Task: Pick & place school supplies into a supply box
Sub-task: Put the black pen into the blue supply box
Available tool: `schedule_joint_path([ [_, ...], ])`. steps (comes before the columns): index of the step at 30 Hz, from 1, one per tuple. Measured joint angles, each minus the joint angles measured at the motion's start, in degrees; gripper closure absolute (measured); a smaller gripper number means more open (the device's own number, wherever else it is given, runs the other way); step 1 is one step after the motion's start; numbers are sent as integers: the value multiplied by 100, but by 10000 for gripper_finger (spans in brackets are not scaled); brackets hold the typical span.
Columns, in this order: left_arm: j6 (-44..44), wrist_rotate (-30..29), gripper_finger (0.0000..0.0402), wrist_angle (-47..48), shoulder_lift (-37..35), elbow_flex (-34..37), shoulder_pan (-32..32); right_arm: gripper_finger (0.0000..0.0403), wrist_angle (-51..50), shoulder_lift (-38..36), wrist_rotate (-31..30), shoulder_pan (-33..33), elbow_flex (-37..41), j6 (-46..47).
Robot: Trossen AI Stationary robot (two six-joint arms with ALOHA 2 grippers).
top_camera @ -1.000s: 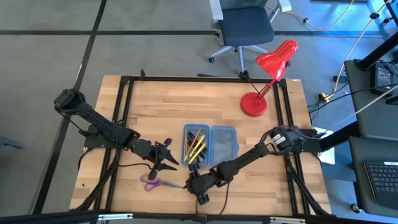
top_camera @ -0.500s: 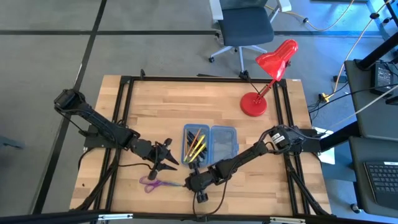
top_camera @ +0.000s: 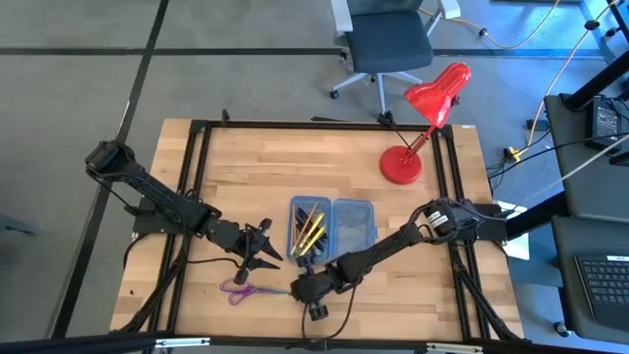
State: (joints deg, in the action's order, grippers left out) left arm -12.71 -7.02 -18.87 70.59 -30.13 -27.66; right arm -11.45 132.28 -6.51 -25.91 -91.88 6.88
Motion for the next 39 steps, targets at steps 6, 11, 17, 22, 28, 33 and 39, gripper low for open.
schedule_joint_path([
  [6, 0, 0, 301, 1, 0, 0, 0, 344, -871, 46, 38, 0, -621, -316],
  [11, -1, 1, 302, 2, 0, 0, 0, 345, -1574, 29, 35, -17, -1152, -707],
  [17, -103, 190, 302, -5, 0, 0, 0, 345, -2806, 24, 12, -17, -1972, -1257],
  [22, -484, 237, 298, -15, 0, 0, 0, 345, -3979, 16, -365, -17, -2424, -2033],
  [28, -560, 218, 298, -17, 0, 0, 0, 345, -4515, 14, -871, 41, -2386, -2885],
  [33, -536, 215, 298, -15, 0, 0, 0, 345, -4632, 14, -873, 383, -2301, -3294],
  [39, -411, 211, 299, -16, 0, 0, 0, 345, -4657, 5, -453, 807, -2303, -3493],
])
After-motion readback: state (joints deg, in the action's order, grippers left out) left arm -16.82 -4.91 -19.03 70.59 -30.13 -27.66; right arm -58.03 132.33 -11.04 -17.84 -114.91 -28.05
